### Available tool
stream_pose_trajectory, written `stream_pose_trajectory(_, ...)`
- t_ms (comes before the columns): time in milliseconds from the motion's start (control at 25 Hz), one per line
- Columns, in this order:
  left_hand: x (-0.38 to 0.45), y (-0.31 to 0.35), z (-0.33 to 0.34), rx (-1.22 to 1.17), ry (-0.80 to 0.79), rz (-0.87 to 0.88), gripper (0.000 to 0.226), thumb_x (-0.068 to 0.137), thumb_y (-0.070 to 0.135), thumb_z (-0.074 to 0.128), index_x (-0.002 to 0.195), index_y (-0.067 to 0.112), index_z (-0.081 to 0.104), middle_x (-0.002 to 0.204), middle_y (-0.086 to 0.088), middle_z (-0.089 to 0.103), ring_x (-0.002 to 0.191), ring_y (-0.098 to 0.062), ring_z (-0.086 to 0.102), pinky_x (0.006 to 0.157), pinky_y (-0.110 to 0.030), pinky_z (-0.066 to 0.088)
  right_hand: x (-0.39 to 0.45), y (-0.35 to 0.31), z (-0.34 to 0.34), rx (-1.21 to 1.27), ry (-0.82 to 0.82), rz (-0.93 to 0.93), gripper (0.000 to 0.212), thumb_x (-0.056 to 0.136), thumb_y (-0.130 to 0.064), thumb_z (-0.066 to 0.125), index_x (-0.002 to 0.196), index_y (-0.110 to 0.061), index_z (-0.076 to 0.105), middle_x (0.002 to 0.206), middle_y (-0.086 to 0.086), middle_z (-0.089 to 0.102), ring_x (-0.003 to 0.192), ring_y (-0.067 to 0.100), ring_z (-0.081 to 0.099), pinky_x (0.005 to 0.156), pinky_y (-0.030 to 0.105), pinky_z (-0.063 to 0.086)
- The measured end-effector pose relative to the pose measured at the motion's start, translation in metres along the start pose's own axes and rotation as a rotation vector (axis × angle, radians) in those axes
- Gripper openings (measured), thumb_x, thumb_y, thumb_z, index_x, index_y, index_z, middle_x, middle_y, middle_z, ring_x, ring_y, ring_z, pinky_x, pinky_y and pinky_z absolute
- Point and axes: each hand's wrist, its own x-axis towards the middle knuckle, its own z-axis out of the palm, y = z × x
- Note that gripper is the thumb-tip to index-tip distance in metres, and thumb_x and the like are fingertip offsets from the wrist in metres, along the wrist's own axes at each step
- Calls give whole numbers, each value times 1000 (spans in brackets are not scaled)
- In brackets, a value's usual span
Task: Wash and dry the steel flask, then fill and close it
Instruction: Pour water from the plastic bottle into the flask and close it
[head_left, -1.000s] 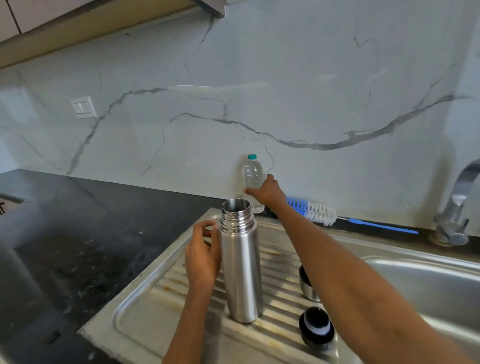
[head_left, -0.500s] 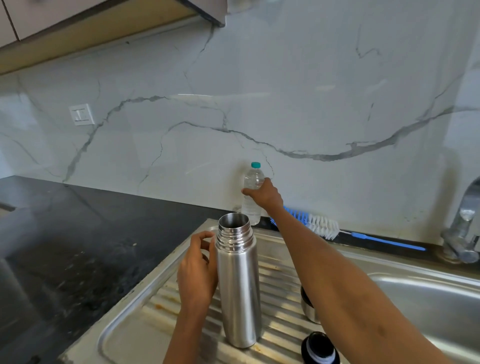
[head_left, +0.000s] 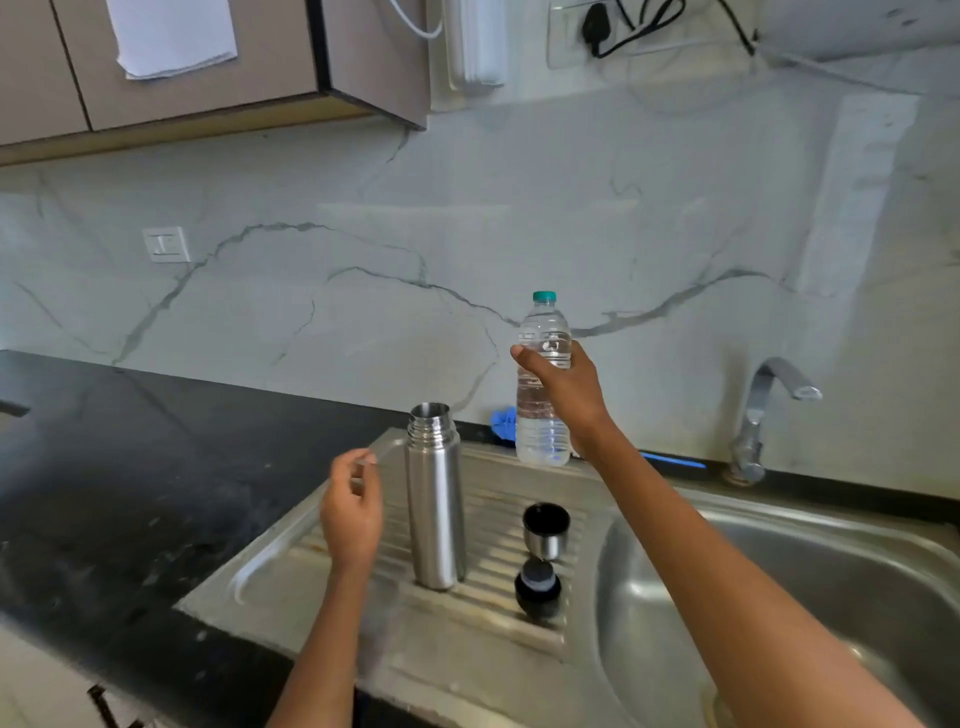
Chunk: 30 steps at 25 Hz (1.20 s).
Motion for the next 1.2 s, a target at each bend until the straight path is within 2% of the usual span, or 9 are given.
stream_pose_trajectory(120, -24, 39, -31, -174, 155, 70, 17, 105, 22, 57, 105, 6, 63, 77, 8, 60, 65, 0, 54, 59, -20, 45, -61, -9, -44, -47, -40, 58, 38, 84, -35, 82, 113, -16, 66, 102, 6, 75, 89, 20, 75, 70, 31, 62)
stream_pose_trajectory(200, -50, 79, -49, -234, 111, 205, 14, 105, 14, 55, 96, 6, 63, 71, 4, 58, 60, 1, 51, 54, -16, 38, -97, -2, -72, -123, -57, 62, 37, 82, -35, 83, 112, -20, 67, 101, 1, 76, 91, 17, 75, 77, 34, 62)
stream_pose_trajectory(400, -115, 150, -16, -271, -496, 188, 14, 104, 20, 57, 98, 15, 69, 70, 7, 66, 59, -2, 57, 54, -17, 46, -157, 18, -129, -245, -69, 54, 34, 81, -33, 85, 108, -24, 66, 97, -4, 76, 86, 7, 72, 79, 30, 56)
stream_pose_trajectory(480, -141, 166, 20, -291, -688, 114, 13, 103, 24, 59, 113, 24, 67, 97, 12, 74, 79, -1, 66, 72, -20, 51, -172, 24, -146, -197, -101, 64, 41, 80, -36, 85, 114, -22, 67, 102, 1, 76, 92, 15, 73, 88, 41, 59)
stream_pose_trajectory(600, -169, 189, 67, -289, -890, 15, 43, 104, 35, 56, 144, 22, 53, 145, 7, 57, 124, 1, 55, 103, -16, 40, -183, 25, -171, -40, -247, 172, 55, 77, -36, 84, 121, -11, 65, 104, 15, 74, 91, 33, 72, 94, 56, 55)
stream_pose_trajectory(760, -183, 212, 91, -528, -1095, -111, 41, 107, 40, 46, 141, 21, 57, 134, 2, 68, 124, -17, 64, 112, -40, 46, -191, 27, -192, 271, -457, 387, 62, 75, -34, 79, 125, -2, 61, 99, 22, 68, 81, 38, 67, 82, 47, 55)
stream_pose_trajectory(920, -190, 220, 104, -700, -1133, -171, 38, 106, 31, 49, 139, 15, 57, 133, -6, 69, 125, -25, 64, 108, -47, 49, -192, 32, -205, 354, -484, 413, 63, 74, -39, 83, 120, -4, 59, 97, 21, 67, 76, 37, 67, 74, 43, 56)
stream_pose_trajectory(1080, -189, 218, 120, -718, -1109, -261, 39, 98, 30, 59, 128, 6, 62, 131, -10, 69, 125, -27, 64, 111, -52, 46, -197, 38, -203, 131, -274, 268, 46, 78, -36, 80, 109, -7, 65, 92, 20, 71, 73, 34, 69, 74, 46, 58)
stream_pose_trajectory(1200, -187, 217, 130, -631, -1083, -223, 29, 103, 25, 58, 124, 7, 64, 124, -8, 73, 121, -27, 66, 104, -46, 52, -193, 46, -200, -84, -123, 124, 40, 80, -37, 82, 112, -19, 66, 95, 3, 76, 85, 22, 73, 86, 51, 59)
